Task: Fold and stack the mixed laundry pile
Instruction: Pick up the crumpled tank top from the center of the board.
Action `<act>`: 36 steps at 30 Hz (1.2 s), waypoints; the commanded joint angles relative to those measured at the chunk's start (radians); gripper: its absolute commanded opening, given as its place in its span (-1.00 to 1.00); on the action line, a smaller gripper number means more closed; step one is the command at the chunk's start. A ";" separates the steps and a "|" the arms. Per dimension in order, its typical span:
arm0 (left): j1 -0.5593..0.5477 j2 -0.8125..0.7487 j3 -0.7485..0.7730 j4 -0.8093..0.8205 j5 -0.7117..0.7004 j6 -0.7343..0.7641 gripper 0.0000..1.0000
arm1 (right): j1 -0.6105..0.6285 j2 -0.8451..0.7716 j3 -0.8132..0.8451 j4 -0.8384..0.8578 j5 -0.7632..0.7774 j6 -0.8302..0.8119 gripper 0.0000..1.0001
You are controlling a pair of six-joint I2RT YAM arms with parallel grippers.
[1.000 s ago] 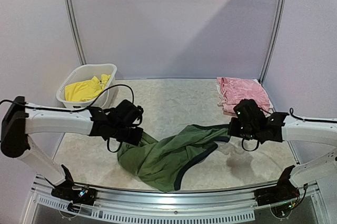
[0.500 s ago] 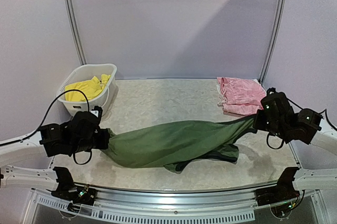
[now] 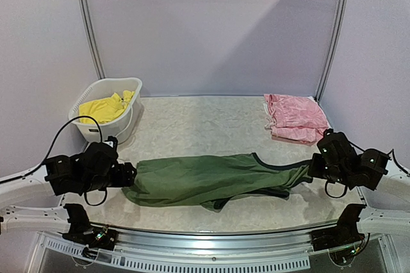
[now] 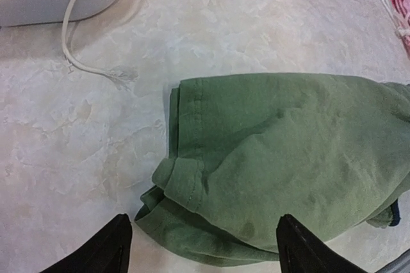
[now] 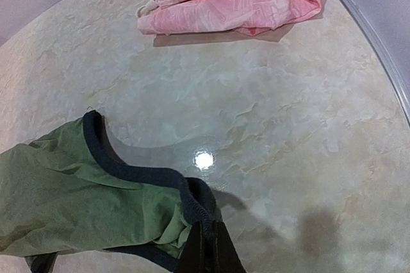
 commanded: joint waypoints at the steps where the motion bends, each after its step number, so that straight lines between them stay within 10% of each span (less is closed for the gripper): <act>1: 0.001 0.057 0.075 -0.139 0.006 -0.002 0.51 | -0.006 0.035 0.018 0.071 -0.061 -0.027 -1.00; 13: -0.057 -0.008 -0.031 -0.275 -0.032 -0.235 0.11 | -0.008 0.151 0.169 0.085 0.121 -0.084 -1.00; 36: -0.013 -0.029 -0.316 0.250 -0.117 -0.266 -0.12 | -0.108 0.290 0.214 0.206 0.010 -0.200 -1.00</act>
